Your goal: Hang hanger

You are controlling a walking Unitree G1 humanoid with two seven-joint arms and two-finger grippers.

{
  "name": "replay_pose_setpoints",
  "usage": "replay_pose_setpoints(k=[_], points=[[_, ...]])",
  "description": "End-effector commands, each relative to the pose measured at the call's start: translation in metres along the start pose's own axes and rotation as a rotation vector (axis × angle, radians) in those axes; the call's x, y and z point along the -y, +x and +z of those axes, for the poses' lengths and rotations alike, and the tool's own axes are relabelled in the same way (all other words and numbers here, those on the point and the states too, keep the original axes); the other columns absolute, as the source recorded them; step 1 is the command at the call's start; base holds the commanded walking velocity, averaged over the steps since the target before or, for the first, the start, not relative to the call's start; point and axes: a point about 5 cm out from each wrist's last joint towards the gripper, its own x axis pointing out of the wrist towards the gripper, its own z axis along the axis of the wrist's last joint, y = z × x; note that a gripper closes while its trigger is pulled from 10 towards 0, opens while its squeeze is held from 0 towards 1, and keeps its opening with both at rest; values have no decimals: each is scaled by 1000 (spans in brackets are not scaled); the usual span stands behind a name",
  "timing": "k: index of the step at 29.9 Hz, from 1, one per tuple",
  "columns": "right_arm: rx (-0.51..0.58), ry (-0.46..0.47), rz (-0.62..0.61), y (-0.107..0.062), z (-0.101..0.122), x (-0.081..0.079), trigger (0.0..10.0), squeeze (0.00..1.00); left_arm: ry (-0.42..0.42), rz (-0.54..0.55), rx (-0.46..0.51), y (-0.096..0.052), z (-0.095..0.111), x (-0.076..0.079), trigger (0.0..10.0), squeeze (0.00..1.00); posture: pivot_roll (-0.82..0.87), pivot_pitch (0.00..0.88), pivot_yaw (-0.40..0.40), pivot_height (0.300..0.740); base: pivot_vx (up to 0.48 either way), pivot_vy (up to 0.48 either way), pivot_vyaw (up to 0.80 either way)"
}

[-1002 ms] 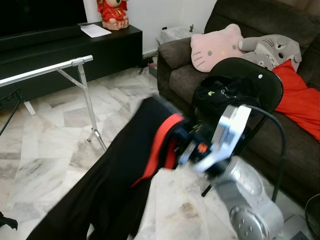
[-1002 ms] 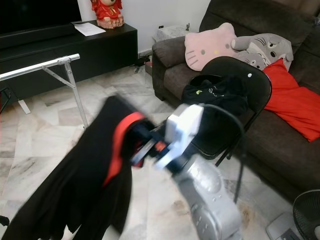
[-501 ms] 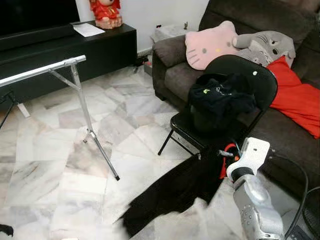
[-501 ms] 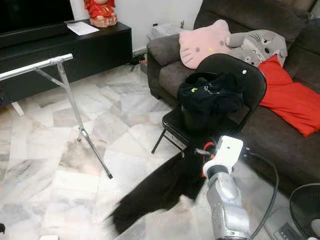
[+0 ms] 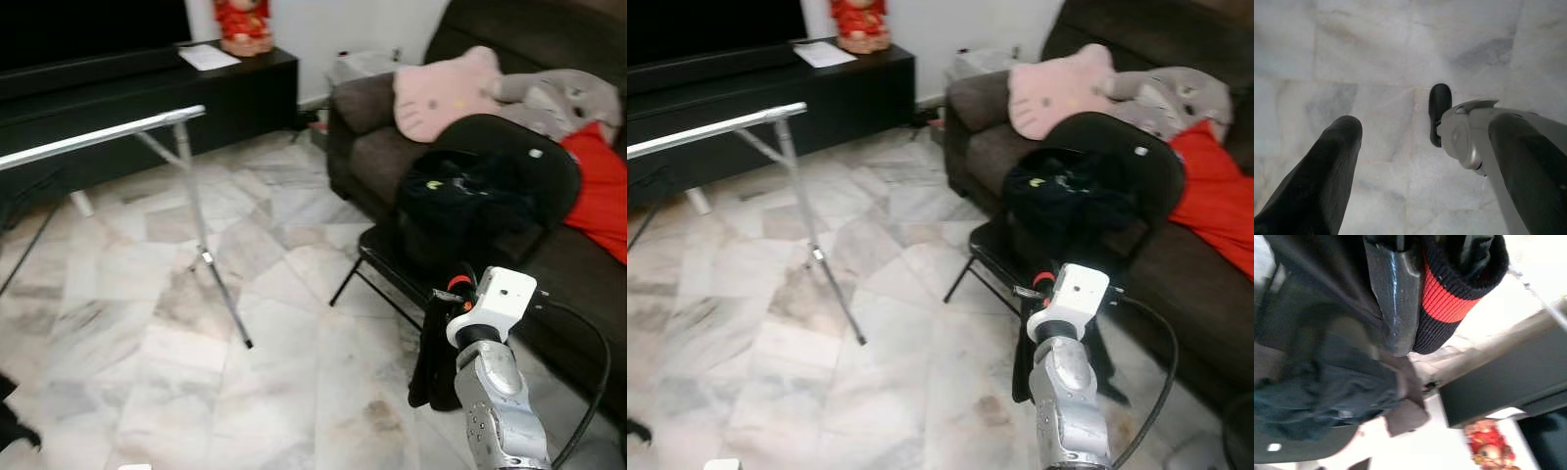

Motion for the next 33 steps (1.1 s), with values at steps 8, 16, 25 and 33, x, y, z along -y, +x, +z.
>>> replay_pose_setpoints(k=[8,16,25,33], points=[[30,-19,18,0,1,-3,10000,0,18,-33,-25,3,-5,25,10000,0,-139,65,-4,740,0,0,770],[37,-32,20,1,2,-4,10000,0,19,-34,-16,4,-2,25,10000,0,-136,74,-5,740,0,0,771],[48,-42,12,2,4,-2,10000,0,9,-23,-7,3,0,18,10000,0,-132,97,-9,740,0,0,772],[42,-30,-17,4,3,2,10000,0,4,-8,-13,1,-3,6,10000,0,-131,106,-10,740,0,0,97]])
